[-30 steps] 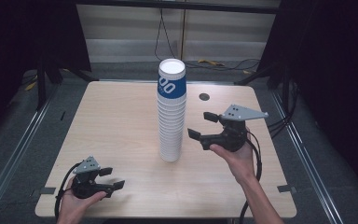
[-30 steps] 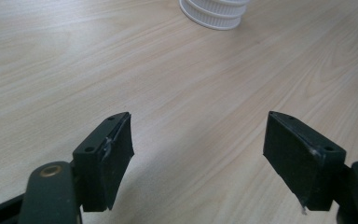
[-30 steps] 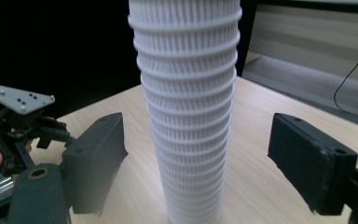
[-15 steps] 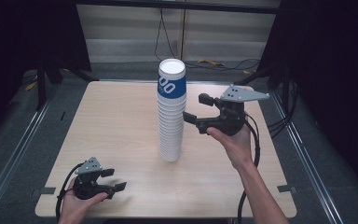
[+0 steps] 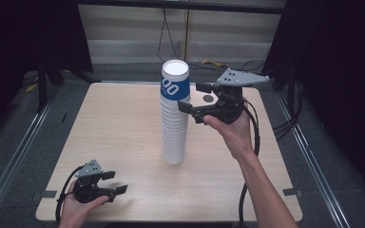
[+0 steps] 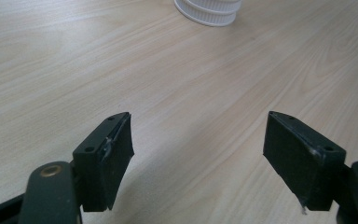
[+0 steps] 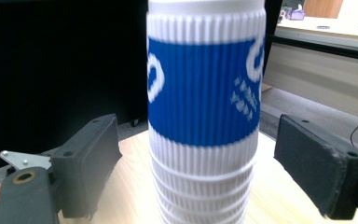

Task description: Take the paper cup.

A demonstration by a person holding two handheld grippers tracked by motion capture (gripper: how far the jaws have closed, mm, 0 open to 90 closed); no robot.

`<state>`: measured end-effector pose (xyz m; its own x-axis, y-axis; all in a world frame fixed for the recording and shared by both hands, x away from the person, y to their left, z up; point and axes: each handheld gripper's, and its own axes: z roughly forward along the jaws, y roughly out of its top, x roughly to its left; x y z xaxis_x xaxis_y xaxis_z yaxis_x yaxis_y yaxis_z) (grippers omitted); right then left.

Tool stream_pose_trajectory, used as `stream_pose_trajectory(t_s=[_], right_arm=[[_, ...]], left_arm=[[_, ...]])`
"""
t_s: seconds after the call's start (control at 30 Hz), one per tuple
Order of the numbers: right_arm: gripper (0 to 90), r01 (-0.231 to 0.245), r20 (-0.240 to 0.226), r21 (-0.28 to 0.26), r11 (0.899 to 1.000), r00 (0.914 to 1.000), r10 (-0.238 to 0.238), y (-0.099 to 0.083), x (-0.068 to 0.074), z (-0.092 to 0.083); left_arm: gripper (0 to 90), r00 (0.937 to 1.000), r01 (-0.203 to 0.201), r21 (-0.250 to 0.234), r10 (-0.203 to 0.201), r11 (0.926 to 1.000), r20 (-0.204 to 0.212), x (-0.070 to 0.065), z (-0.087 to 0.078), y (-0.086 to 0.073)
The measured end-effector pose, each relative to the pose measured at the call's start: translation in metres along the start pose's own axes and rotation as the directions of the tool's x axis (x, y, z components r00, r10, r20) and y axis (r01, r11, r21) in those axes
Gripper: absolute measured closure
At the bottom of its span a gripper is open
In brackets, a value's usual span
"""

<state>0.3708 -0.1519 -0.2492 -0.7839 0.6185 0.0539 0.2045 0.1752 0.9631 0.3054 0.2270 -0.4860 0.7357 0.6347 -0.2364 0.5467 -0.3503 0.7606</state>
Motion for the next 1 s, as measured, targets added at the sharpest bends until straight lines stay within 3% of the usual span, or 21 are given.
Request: stream_pose_trajectory(t_s=[0.27, 0.53, 1.0], right_arm=[[13.6, -0.005, -0.013, -0.005, 1.000, 0.9999, 0.004, 0.015, -0.002, 0.011], [13.7, -0.022, -0.039, -0.034, 0.999, 0.9990, 0.020, 0.020, -0.009, 0.023], [15.9, -0.019, -0.032, -0.019, 1.000, 0.9993, 0.019, 0.023, -0.010, 0.037]], left_arm=[[24.0, 1.0000, 0.003, -0.003, -0.003, 1.0000, 0.000, 0.000, 0.000, 0.000], [24.0, 1.0000, 0.000, 0.001, 0.000, 1.0000, 0.001, 0.001, 0.002, 0.001], [24.0, 1.0000, 0.001, 0.000, -0.001, 1.0000, -0.004, 0.003, 0.001, 0.001]])
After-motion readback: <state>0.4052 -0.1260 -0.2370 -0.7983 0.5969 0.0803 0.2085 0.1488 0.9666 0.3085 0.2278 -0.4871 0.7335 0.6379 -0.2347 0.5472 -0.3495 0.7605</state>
